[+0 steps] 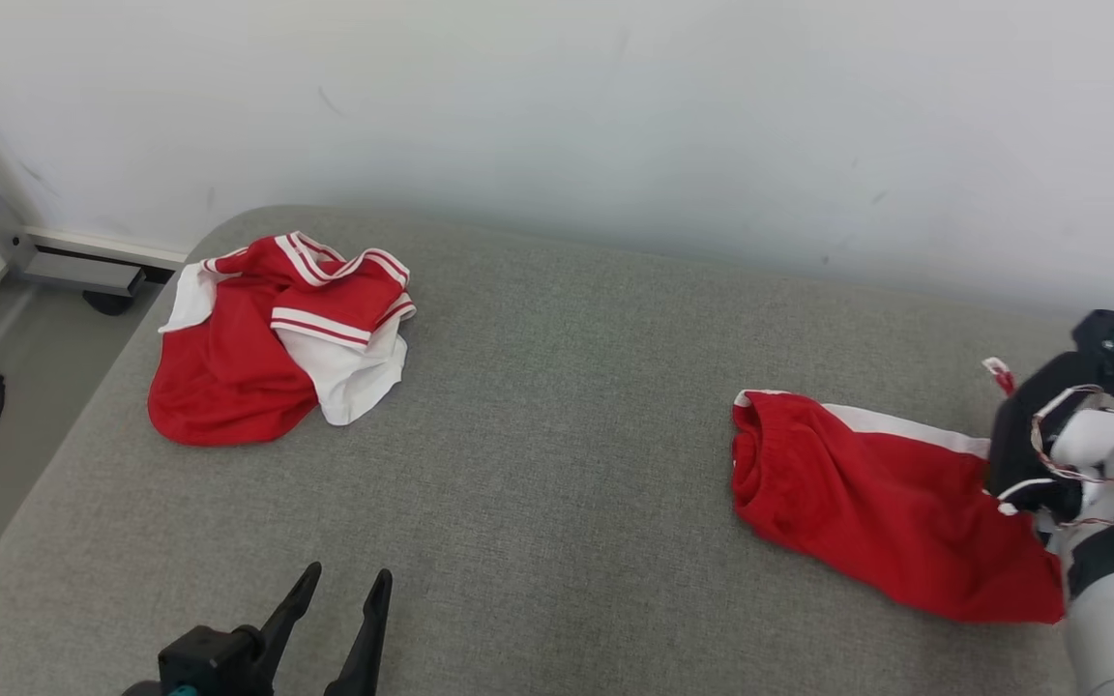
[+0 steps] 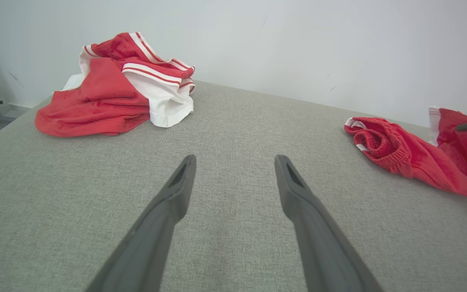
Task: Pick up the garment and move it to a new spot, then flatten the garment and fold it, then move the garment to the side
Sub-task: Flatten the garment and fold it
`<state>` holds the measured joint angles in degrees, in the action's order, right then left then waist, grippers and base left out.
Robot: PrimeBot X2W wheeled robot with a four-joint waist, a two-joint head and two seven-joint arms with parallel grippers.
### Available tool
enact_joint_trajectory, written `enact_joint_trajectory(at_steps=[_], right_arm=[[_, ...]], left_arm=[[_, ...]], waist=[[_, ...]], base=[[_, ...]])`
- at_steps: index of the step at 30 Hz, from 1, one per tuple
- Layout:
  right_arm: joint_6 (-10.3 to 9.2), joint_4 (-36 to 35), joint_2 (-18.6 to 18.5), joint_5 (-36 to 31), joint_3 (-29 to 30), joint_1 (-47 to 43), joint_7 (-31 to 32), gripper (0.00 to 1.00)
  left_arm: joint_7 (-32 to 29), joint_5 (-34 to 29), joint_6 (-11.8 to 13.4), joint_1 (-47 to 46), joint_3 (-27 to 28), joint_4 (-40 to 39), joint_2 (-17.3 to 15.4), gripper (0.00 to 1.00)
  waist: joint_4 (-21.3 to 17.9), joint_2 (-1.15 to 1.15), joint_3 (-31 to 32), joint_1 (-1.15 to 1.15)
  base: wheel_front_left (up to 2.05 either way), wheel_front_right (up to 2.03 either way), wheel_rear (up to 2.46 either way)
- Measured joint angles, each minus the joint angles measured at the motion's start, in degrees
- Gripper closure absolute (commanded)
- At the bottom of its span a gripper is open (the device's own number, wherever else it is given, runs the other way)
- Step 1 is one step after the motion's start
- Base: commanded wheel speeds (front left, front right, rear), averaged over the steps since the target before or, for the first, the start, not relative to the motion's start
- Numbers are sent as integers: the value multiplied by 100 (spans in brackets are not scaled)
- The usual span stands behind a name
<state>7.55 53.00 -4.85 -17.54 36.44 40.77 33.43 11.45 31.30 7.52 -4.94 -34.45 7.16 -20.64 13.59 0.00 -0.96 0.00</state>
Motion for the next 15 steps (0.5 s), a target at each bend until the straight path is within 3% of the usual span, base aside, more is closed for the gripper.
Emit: enact_joint_trajectory(at_steps=[11,15], right_arm=[[0,287,185,1096,-1425,60,-20,100],[0,492,193,1773,-2083,76,-78,100]], left_arm=[[-4,69,-3,24,-63,20,0,0],[-4,94,-4,35,-84,21,-4,0]], waist=[[140,0,177,0],[212,0,239,0]], base=[[0,0,0],[0,0,0]])
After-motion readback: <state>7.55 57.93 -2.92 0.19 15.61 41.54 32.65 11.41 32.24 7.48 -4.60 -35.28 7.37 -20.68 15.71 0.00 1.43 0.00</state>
